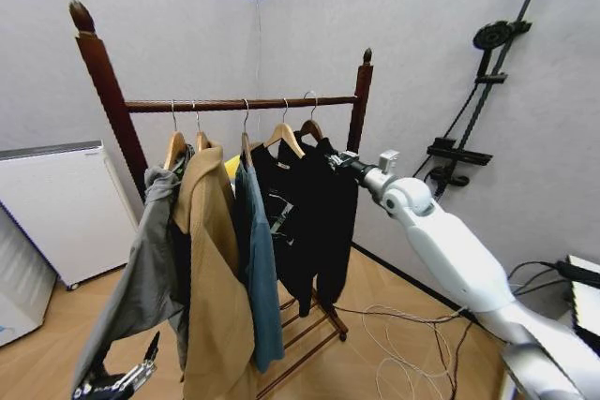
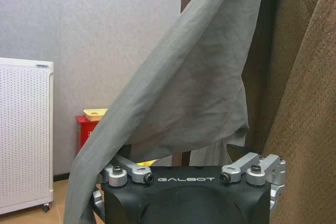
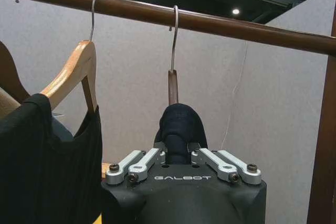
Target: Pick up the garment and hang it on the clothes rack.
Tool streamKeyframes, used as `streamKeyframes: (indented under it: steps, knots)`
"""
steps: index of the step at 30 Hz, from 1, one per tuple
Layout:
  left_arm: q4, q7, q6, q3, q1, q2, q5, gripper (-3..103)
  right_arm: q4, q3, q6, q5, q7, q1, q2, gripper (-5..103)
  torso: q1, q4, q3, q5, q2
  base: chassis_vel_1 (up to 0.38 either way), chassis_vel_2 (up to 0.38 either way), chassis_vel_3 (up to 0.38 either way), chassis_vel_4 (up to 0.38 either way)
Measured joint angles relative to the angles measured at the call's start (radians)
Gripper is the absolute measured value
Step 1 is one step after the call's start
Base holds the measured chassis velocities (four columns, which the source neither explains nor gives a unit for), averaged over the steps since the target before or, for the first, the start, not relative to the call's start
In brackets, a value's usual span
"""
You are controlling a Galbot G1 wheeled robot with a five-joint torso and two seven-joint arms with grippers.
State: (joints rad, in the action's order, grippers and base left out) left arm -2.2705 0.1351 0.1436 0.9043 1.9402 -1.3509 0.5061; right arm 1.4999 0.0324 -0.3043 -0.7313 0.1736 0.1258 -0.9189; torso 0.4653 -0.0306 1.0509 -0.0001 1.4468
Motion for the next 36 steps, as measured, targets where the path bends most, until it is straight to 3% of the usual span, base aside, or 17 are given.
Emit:
streamKeyframes:
  steps: [10,12,18,21,23,25,28,30,31,32,34,36]
  knots:
    - [0.000,0.000,0.000,0.000,0.000,0.000,0.000,100,-0.011,-0.008,-0.016,-0.004,-0.004,-0.009,-0.017,13,0.000,0.0000,0.000,0.0000,0.000,0.000,0.000,0.000,0.000]
    - [0.000,0.000,0.000,0.000,0.000,0.000,0.000,100,0.007,0.004,-0.022,-0.014,-0.003,0.002,-0.015,23,0.000,0.0000,0.000,0.0002,0.000,0.000,0.000,0.000,0.000]
    - [0.000,0.000,0.000,0.000,0.000,0.000,0.000,100,0.077,0.049,-0.038,-0.060,-0.028,0.032,0.002,39,0.000,0.0001,0.000,0.0000,0.000,0.000,0.000,0.000,0.000]
    - [0.000,0.000,0.000,0.000,0.000,0.000,0.000,100,0.218,0.137,-0.083,-0.144,-0.075,0.112,0.042,56,0.000,0.0001,0.000,0.0000,0.000,0.000,0.000,0.000,0.000]
    - [0.000,0.000,0.000,0.000,0.000,0.000,0.000,100,0.247,0.157,-0.089,-0.160,-0.086,0.134,0.052,56,0.000,0.0001,0.000,0.0000,0.000,0.000,0.000,0.000,0.000]
    - [0.000,0.000,0.000,0.000,0.000,0.000,0.000,100,0.354,0.235,-0.123,-0.203,-0.129,0.231,0.098,67,0.000,-0.0001,0.000,0.0003,0.000,0.000,0.000,0.000,0.000]
    - [0.000,0.000,0.000,0.000,0.000,0.000,0.000,100,0.404,0.271,-0.140,-0.222,-0.161,0.279,0.125,73,0.000,-0.0001,0.000,0.0006,0.000,0.000,0.000,0.000,0.000]
    - [0.000,0.000,0.000,0.000,0.000,0.000,0.000,100,0.524,0.337,-0.178,-0.262,-0.260,0.371,0.168,89,0.000,-0.0004,0.000,0.0003,0.000,0.000,0.000,0.000,0.000]
    - [0.000,0.000,0.000,0.000,0.000,0.000,0.000,100,0.583,0.362,-0.200,-0.275,-0.328,0.412,0.172,89,0.000,-0.0003,0.000,0.0001,0.000,0.000,0.000,0.000,0.000]
    - [0.000,0.000,0.000,0.000,0.000,0.000,0.000,100,0.583,0.362,-0.200,-0.275,-0.328,0.412,0.172,89,0.000,-0.0003,0.000,0.0001,0.000,0.000,0.000,0.000,0.000]
    - [0.000,0.000,0.000,0.000,0.000,0.000,0.000,100,0.684,0.415,-0.231,-0.278,-0.463,0.512,0.167,97,0.000,0.0002,0.000,0.0000,0.000,0.000,0.000,0.000,0.000]
    - [0.000,0.000,0.000,0.000,0.000,0.000,0.000,100,0.724,0.459,-0.243,-0.257,-0.503,0.584,0.160,99,0.000,0.0003,0.000,-0.0001,0.000,0.000,0.000,0.000,0.000]
